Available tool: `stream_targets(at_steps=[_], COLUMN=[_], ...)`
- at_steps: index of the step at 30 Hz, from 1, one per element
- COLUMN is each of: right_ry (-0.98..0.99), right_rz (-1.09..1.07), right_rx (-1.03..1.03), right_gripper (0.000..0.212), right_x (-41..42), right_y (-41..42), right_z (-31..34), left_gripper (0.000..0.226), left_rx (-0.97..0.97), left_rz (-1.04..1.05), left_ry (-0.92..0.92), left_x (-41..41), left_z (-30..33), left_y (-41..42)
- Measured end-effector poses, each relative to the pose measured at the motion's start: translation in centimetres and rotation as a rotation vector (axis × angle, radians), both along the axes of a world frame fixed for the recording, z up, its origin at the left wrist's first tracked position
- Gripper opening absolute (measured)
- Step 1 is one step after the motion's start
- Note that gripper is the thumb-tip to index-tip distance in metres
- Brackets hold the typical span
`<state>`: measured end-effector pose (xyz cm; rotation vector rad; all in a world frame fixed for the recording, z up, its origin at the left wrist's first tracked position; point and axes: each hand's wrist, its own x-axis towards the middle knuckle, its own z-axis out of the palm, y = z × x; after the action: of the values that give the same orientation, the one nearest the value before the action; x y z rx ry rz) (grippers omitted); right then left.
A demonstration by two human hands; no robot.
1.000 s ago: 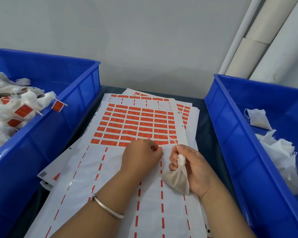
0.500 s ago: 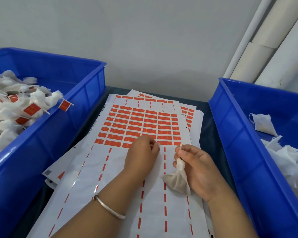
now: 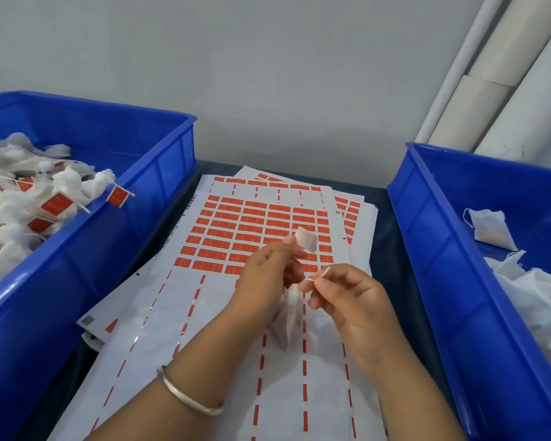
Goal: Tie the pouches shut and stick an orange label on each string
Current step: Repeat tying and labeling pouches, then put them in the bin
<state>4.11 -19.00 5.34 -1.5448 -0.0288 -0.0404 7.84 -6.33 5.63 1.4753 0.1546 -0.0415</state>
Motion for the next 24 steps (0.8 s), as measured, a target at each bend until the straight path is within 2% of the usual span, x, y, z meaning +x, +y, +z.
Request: stream_targets(at_steps=[1, 4, 7, 10, 12, 20, 24], right_ry=[-0.012, -0.093, -0.112, -0.134, -0.146, -0.189, -0.150], right_rz=[-0.047, -0.171, -0.204, -0.214, -0.215, -0.276, -0.290], right_rx=[0.001, -0.041, -0.055, -0.055, -0.053, -0.065, -0.020], right_gripper=[0.005, 0.020, 0.006, 0.021, 0.022, 0.022, 0.020], right_x=[0.1, 0.2, 0.1, 0.0, -0.1, 0.1, 0.1], right_y=[0.0, -0.5, -0.4, -0.4, -0.4, -0.8, -0.8], right_z=[0.0, -0.1, 0.4, 0.3, 0.2, -0.4, -0.5], left_gripper=[0.038, 0.036, 0.029, 0.024, 0.024, 0.040, 0.047], left_rx=[0.013, -0.005, 0.002, -0.023, -0.028, -0.036, -0.024], left_rz=[-0.056, -0.156, -0.197, -0.216, -0.220, -0.235, -0.246], left_ry=[0.004, 0.030, 0.010, 0.008, 0.014, 0.021, 0.016], left_x=[-0.3, -0.7, -0.8, -0.9, -0.9, -1.3, -1.3], left_z=[0.0, 0.1, 0.1, 0.3, 0.4, 0.9, 0.9], left_y=[-0.1, -0.3, -0.4, -0.4, -0.3, -0.2, -0.2])
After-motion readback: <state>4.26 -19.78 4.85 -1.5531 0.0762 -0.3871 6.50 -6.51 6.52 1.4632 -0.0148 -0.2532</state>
